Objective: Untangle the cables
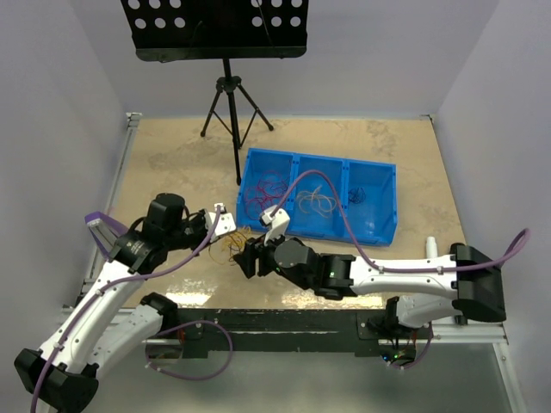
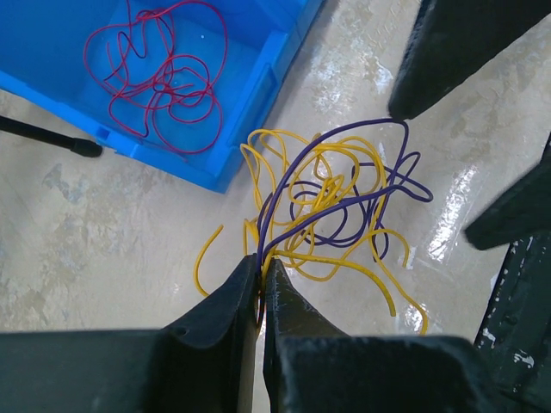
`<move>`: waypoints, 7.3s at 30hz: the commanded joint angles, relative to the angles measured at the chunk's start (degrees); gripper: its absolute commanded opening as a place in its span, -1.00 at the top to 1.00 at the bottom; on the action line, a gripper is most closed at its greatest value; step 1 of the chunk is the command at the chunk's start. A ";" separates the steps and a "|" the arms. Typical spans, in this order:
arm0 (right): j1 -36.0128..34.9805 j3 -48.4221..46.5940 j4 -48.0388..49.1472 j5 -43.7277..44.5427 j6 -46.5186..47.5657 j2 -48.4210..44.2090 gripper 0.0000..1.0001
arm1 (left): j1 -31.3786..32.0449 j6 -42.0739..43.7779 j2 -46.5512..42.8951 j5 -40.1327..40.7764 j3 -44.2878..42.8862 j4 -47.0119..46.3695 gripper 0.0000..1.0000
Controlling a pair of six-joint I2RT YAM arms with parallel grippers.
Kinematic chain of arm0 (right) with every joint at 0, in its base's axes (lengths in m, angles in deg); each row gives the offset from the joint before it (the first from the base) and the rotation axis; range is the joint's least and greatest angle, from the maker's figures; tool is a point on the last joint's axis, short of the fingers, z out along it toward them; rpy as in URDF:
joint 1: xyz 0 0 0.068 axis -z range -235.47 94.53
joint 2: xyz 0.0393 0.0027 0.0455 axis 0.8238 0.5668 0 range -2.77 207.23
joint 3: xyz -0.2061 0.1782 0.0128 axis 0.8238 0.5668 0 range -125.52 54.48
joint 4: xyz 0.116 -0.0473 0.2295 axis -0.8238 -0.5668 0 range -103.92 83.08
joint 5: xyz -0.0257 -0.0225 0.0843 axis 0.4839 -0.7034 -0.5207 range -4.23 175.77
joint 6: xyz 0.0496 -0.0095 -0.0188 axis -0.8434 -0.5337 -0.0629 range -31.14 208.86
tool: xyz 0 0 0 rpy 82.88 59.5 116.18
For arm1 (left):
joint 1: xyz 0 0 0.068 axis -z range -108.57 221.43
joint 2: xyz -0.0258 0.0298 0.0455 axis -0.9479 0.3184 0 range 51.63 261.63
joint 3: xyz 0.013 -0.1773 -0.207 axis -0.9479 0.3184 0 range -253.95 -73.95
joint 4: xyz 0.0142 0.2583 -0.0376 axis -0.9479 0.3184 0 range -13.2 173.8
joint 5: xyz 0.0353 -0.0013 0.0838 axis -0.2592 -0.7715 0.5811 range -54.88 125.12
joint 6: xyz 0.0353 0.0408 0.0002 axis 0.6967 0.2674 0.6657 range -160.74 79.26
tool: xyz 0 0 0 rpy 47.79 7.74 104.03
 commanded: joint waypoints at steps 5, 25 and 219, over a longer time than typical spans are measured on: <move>-0.22 -5.31 2.42 4.61 3.10 1.42 0.05 | -0.32 3.75 -2.72 -3.16 -0.60 3.03 0.78; -0.22 -7.77 -1.09 8.73 3.11 -0.59 1.00 | -0.32 3.06 -8.25 -4.49 1.95 1.02 0.03; -0.22 -50.32 16.31 51.63 66.31 -25.56 1.00 | -4.28 7.02 8.77 -7.97 -25.17 1.28 1.00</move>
